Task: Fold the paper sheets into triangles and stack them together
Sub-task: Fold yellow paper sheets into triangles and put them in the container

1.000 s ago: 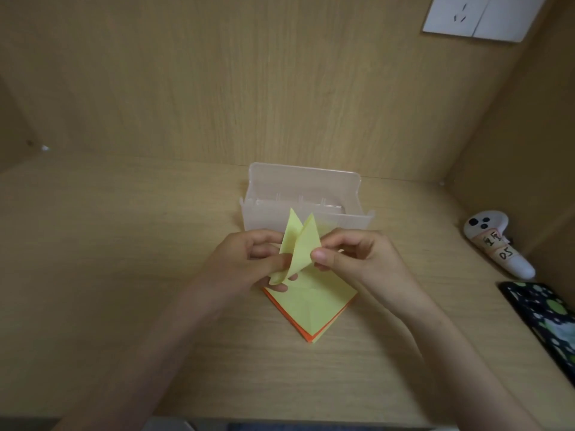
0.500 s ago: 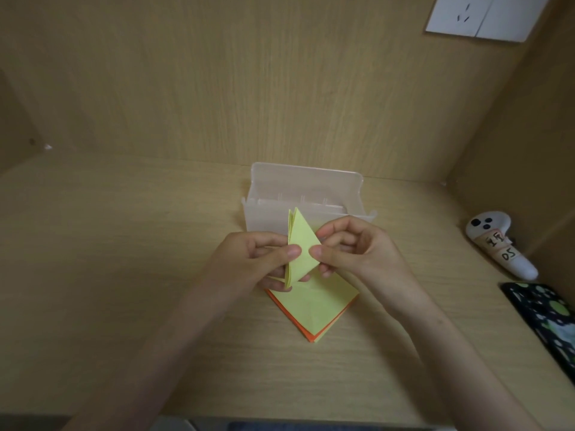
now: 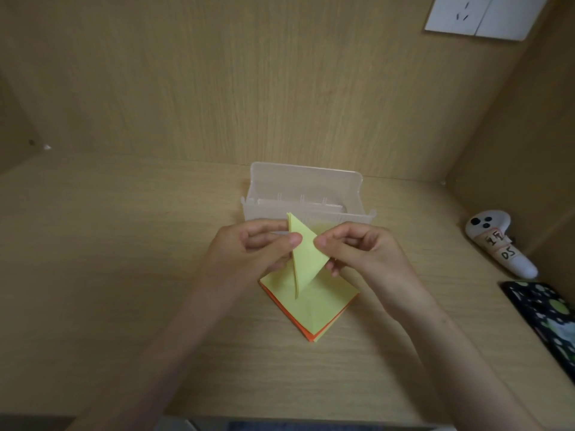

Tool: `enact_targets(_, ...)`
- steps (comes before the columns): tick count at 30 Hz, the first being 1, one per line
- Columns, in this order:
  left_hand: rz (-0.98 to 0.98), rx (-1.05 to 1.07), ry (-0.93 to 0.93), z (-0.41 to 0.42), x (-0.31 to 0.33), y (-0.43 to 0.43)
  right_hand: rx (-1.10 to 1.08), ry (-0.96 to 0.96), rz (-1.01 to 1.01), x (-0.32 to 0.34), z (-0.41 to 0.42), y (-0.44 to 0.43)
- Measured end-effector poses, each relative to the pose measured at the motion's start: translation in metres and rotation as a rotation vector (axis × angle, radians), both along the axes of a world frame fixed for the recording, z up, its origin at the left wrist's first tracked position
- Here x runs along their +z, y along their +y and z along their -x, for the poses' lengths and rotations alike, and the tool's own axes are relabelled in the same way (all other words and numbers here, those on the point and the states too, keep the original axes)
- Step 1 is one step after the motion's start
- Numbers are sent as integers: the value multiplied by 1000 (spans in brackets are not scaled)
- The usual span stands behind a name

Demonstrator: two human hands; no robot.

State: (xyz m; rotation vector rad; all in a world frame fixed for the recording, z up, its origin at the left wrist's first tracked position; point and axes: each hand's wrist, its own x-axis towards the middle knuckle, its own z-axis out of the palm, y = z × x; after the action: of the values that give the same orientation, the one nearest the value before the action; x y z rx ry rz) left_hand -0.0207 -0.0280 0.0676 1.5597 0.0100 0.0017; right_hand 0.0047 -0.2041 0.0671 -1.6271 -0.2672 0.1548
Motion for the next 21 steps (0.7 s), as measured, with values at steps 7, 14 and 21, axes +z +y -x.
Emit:
enact_targets(7, 75, 128, -48, -2, 4, -3, 19, -44, 23, 1, 4, 4)
enact_targets(14, 130, 149, -41, 2, 4, -6, -6, 3, -12, -2, 5, 5)
enact_targets(21, 143, 135, -38, 3, 4, -8, -21, 23, -24, -1, 3, 3)
